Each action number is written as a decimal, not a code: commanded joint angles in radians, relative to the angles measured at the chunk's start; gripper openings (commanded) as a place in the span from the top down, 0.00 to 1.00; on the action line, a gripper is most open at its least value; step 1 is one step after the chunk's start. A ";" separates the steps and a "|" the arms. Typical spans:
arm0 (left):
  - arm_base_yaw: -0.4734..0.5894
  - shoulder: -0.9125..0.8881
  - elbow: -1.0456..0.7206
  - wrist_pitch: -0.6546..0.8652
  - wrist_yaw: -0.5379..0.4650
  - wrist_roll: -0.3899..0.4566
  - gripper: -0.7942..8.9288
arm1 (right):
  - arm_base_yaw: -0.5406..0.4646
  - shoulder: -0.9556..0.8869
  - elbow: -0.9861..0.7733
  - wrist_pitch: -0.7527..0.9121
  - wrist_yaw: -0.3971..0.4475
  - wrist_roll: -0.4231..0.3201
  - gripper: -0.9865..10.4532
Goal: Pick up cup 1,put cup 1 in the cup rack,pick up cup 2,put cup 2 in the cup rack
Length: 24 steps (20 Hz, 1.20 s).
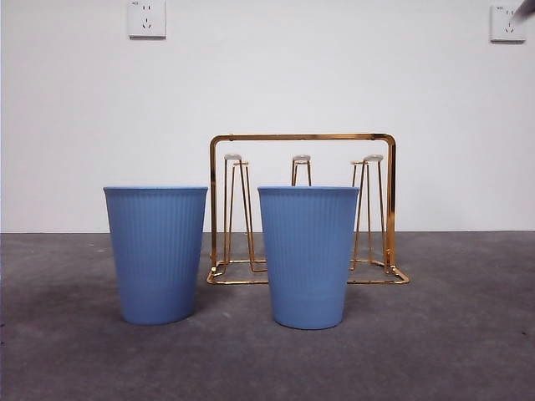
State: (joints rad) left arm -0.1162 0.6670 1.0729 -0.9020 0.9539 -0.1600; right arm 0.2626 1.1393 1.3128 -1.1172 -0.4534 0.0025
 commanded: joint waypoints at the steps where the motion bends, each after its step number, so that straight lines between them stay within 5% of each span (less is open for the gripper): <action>1: -0.016 0.003 0.003 0.011 0.008 -0.017 0.28 | 0.100 0.111 0.001 0.047 0.077 0.051 0.47; 6: -0.047 0.008 0.003 0.010 0.008 -0.020 0.28 | 0.271 0.367 0.001 0.207 0.191 0.135 0.48; 10: -0.066 0.008 0.003 0.010 0.007 -0.021 0.28 | 0.328 0.495 0.001 0.262 0.325 0.155 0.48; 13: -0.074 0.009 0.003 0.010 0.007 -0.023 0.28 | 0.334 0.560 0.001 0.271 0.351 0.156 0.49; 20: -0.076 0.021 0.003 0.009 0.007 -0.024 0.28 | 0.334 0.626 0.001 0.310 0.349 0.157 0.87; 24: -0.088 0.039 0.003 0.014 0.008 -0.034 0.28 | 0.333 0.622 0.001 0.295 0.349 0.122 0.93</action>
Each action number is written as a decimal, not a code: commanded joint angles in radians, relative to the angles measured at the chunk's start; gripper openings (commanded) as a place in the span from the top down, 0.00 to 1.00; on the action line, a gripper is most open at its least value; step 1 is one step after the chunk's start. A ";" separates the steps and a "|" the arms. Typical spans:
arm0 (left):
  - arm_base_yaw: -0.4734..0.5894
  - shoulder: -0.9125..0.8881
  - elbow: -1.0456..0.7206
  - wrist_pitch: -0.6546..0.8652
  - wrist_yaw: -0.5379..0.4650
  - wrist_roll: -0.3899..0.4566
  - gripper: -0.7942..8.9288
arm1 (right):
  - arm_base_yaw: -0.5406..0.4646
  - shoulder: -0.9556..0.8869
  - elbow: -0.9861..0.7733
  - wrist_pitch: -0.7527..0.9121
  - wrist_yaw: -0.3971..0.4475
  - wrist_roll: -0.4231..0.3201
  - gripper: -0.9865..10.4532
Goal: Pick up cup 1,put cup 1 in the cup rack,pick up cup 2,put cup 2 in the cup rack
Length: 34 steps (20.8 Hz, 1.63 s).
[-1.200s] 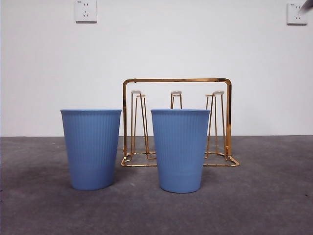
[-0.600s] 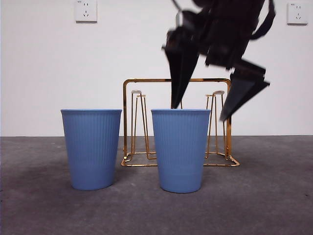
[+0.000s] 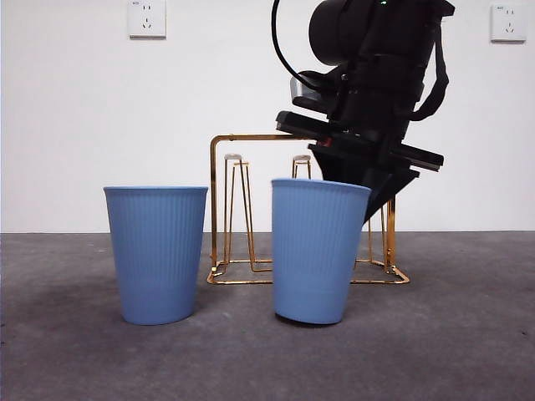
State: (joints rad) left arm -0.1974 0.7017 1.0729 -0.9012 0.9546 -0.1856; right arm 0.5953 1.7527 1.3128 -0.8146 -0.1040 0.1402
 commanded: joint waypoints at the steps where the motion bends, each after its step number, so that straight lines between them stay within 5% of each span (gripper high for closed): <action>1: -0.012 0.010 0.003 0.016 0.007 -0.019 0.28 | 0.001 -0.001 0.001 -0.024 0.000 -0.034 0.93; 5: -0.043 0.038 0.003 0.138 0.026 -0.136 0.28 | 0.001 -0.150 0.001 -0.053 0.014 -0.065 0.93; 11: -0.096 0.115 0.003 0.641 0.006 -0.498 0.28 | 0.001 -0.665 0.003 0.109 0.075 -0.028 0.93; 16: -0.321 0.254 0.003 1.098 -0.220 -0.723 0.28 | 0.001 -0.932 0.003 0.420 0.075 -0.011 0.93; 19: -0.492 0.375 0.003 1.357 -0.378 -0.768 0.28 | 0.001 -0.954 0.003 0.515 0.075 -0.010 0.93; 24: -0.626 0.503 0.003 1.609 -0.537 -0.780 0.28 | 0.001 -0.939 0.003 0.537 0.074 -0.008 0.93; 34: -0.681 0.636 0.003 1.823 -0.668 -0.831 0.28 | 0.001 -0.901 0.003 0.552 0.039 -0.008 0.93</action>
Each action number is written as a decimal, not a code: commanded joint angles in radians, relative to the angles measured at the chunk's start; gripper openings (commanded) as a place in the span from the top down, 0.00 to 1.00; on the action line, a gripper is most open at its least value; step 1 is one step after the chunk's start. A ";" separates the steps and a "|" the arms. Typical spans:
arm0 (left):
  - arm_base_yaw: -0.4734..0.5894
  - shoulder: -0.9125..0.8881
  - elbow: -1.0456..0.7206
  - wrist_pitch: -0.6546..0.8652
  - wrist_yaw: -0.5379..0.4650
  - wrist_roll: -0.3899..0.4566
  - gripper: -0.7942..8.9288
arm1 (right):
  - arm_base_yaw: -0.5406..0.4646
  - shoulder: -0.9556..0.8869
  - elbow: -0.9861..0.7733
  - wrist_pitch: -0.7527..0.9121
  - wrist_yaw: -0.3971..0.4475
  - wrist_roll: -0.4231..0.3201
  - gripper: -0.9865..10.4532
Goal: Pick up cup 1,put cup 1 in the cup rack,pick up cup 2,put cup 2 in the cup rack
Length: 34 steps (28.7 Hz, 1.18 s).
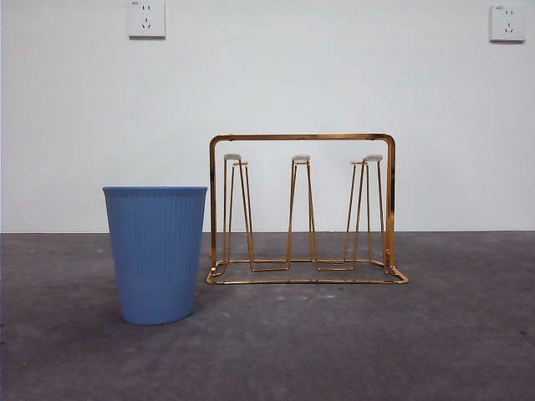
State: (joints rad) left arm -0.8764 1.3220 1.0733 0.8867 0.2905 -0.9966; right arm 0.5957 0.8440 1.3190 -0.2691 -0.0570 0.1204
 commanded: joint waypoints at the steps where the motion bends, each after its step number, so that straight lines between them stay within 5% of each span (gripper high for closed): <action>1: -0.002 0.022 0.003 0.052 -0.005 -0.030 0.28 | 0.001 0.013 -0.003 0.006 -0.018 0.011 0.93; 15: -0.001 0.042 0.004 0.109 -0.056 -0.043 0.28 | 0.085 0.109 -0.003 0.008 -0.064 0.008 0.93; 26: -0.002 0.041 0.004 0.132 -0.051 -0.044 0.76 | 0.099 0.113 -0.003 0.002 0.007 0.007 0.93; 34: -0.002 0.041 0.004 0.132 -0.052 -0.043 0.93 | 0.099 0.122 -0.003 -0.074 0.006 -0.001 0.92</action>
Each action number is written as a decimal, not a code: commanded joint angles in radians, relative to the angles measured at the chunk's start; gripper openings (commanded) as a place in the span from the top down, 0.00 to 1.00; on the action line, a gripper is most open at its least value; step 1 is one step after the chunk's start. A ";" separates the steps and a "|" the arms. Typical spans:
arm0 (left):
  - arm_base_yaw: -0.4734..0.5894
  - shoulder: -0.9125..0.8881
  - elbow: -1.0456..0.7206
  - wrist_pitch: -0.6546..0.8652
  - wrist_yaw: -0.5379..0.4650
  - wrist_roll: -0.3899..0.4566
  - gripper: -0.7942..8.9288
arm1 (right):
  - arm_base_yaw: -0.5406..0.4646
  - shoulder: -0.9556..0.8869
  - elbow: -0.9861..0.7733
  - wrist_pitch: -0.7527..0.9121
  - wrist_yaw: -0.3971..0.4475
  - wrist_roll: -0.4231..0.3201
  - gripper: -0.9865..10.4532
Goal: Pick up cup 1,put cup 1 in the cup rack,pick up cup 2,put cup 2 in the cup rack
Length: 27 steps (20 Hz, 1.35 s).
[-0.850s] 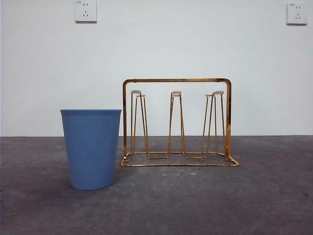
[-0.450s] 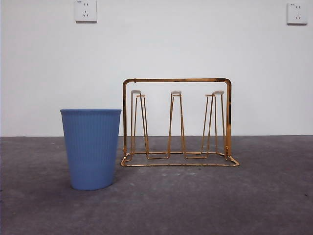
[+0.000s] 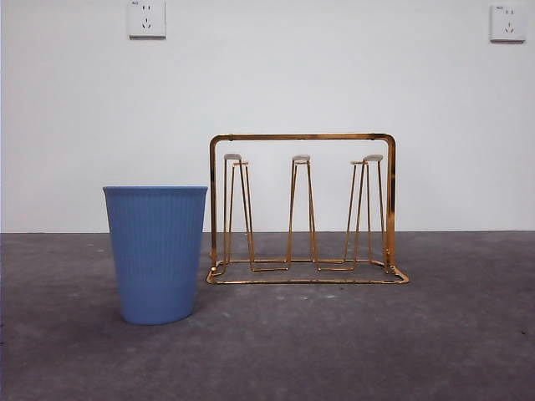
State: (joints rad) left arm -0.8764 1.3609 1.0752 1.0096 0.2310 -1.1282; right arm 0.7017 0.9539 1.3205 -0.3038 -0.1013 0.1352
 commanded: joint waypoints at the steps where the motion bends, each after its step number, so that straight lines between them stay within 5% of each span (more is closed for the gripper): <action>1: -0.002 0.002 0.002 0.009 0.008 0.089 0.93 | -0.007 0.013 -0.005 -0.051 0.051 -0.016 0.91; 4: -0.001 0.002 0.002 0.008 0.008 0.090 0.93 | -0.007 0.010 -0.005 -0.080 0.058 -0.016 0.89; 10: 0.002 0.002 0.002 0.000 0.013 0.113 0.93 | -0.007 -0.019 -0.005 -0.163 0.065 -0.035 0.67; 18: 0.016 0.002 0.002 -0.127 0.037 0.206 0.93 | -0.007 -0.101 -0.005 -0.455 0.171 -0.082 0.66; 23: 0.016 0.002 0.015 -0.332 0.012 0.402 0.93 | -0.007 -0.173 -0.005 -0.695 0.315 -0.086 0.66; 27: 0.005 0.002 0.062 -0.555 -0.107 0.615 0.93 | -0.007 -0.233 -0.005 -0.824 0.478 -0.083 0.66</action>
State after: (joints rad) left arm -0.8684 1.3640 1.1225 0.4740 0.1467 -0.6731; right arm 0.6952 0.7311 1.3235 -1.1202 0.3408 0.0551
